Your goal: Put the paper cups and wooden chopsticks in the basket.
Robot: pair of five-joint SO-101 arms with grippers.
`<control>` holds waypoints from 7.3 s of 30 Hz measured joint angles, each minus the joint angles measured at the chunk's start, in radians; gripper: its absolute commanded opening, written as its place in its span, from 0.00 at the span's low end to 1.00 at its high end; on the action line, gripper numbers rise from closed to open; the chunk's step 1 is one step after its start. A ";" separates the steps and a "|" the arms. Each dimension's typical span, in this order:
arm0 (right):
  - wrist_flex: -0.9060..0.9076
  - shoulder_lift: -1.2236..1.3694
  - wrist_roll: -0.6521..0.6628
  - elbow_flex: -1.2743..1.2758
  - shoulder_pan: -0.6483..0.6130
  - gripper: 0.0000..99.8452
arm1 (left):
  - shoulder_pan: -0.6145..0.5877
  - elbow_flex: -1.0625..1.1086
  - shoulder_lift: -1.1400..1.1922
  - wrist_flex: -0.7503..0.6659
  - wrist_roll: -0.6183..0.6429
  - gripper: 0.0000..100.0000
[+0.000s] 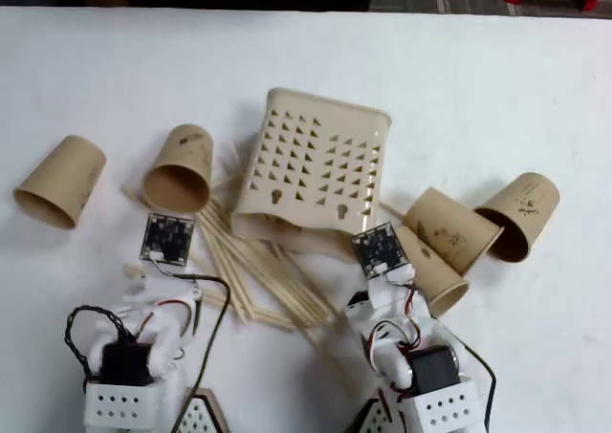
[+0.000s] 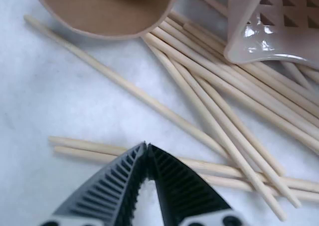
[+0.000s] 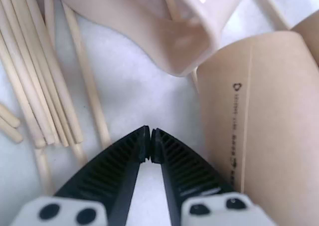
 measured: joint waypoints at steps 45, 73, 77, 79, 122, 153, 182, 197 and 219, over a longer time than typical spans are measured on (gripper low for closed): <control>0.000 0.000 0.000 0.000 0.000 0.02 | 0.000 0.000 0.000 0.000 0.000 0.02; 0.003 -0.003 0.000 -0.044 0.023 0.02 | 0.000 -0.002 0.000 -0.057 0.000 0.02; 0.003 0.000 0.002 -0.140 0.055 0.02 | 0.000 -0.005 0.000 -0.133 -0.049 0.02; 0.002 -0.005 0.058 -0.183 0.075 0.02 | 0.000 -0.005 0.000 -0.150 -0.112 0.02; -0.936 0.884 0.539 -0.404 0.068 0.02 | 0.000 -0.005 0.000 -0.161 -0.187 0.02; -0.123 1.254 0.539 -1.326 0.071 0.02 | 0.000 0.000 0.000 -0.161 -0.187 0.02; -0.123 1.501 0.374 -1.694 0.055 0.24 | 0.000 0.000 0.000 -0.166 -0.187 0.02; -0.100 1.889 0.230 -2.015 -0.089 0.27 | 0.000 0.000 0.000 -0.166 -0.187 0.02; 0.249 2.265 0.436 -2.472 -0.147 0.02 | 0.000 0.000 0.000 -0.166 -0.187 0.02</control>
